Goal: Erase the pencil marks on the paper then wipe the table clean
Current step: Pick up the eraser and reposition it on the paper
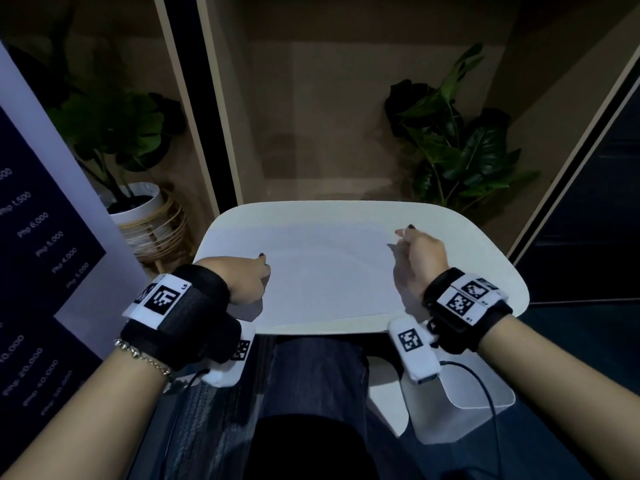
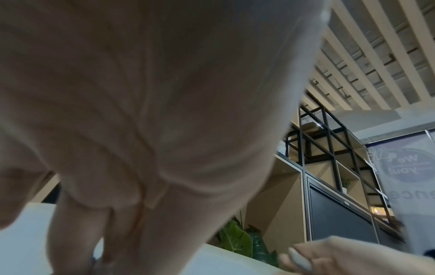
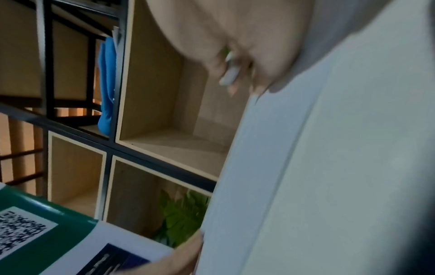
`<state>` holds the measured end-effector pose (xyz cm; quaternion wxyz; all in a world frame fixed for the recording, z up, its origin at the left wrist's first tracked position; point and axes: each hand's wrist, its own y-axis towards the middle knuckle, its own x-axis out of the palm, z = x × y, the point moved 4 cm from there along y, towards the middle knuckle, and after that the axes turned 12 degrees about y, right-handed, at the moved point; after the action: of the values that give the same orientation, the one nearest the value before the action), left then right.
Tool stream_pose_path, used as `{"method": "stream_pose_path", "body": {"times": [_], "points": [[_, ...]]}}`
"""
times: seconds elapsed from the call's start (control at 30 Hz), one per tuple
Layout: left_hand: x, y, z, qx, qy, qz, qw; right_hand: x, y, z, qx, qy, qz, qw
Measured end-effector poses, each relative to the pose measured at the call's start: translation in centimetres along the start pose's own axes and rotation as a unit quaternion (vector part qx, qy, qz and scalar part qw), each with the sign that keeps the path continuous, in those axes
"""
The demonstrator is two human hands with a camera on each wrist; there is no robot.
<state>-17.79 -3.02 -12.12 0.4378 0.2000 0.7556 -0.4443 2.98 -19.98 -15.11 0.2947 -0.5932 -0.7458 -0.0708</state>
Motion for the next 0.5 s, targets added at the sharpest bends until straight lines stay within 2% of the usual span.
{"method": "stream_pose_path", "body": {"times": [0.07,0.13,0.23,0.27,0.3,0.33,0.4,0.43,0.47,0.5], "points": [[-0.1,0.0,0.1,-0.008,-0.009,0.005,1.000,0.8,-0.9,-0.6,0.006,0.000,-0.046,0.999],[-0.1,0.0,0.5,-0.010,-0.015,0.004,1.000,2.8,-3.5,0.4,0.086,0.018,-0.144,0.986],[-0.2,-0.1,0.2,-0.035,-0.026,0.006,0.999,4.1,-7.6,4.0,0.270,-0.056,-0.296,0.915],[-0.3,-0.2,0.0,-0.041,-0.025,0.004,0.999,3.7,-7.9,4.7,0.294,-0.080,-0.306,0.902],[-0.4,-0.5,-0.2,-0.041,-0.023,0.002,0.999,3.3,-7.2,4.9,0.287,-0.073,-0.285,0.911],[-0.5,-0.5,-0.5,-0.036,-0.024,-0.001,0.999,2.6,-5.9,4.6,0.241,-0.044,-0.238,0.940],[-0.4,-0.6,-0.9,-0.029,-0.028,-0.009,0.999,1.0,-3.0,2.8,0.099,0.036,-0.110,0.988],[-0.4,-0.6,-1.0,-0.024,-0.029,-0.014,0.999,0.3,-2.2,1.9,0.040,0.045,-0.059,0.996],[-0.4,-0.4,-1.2,-0.025,-0.030,-0.007,0.999,0.0,-2.2,1.2,0.005,0.031,-0.044,0.999],[-0.4,-0.1,-1.3,-0.030,-0.026,0.006,0.999,0.2,-2.9,0.7,-0.009,0.012,-0.057,0.998]]}}
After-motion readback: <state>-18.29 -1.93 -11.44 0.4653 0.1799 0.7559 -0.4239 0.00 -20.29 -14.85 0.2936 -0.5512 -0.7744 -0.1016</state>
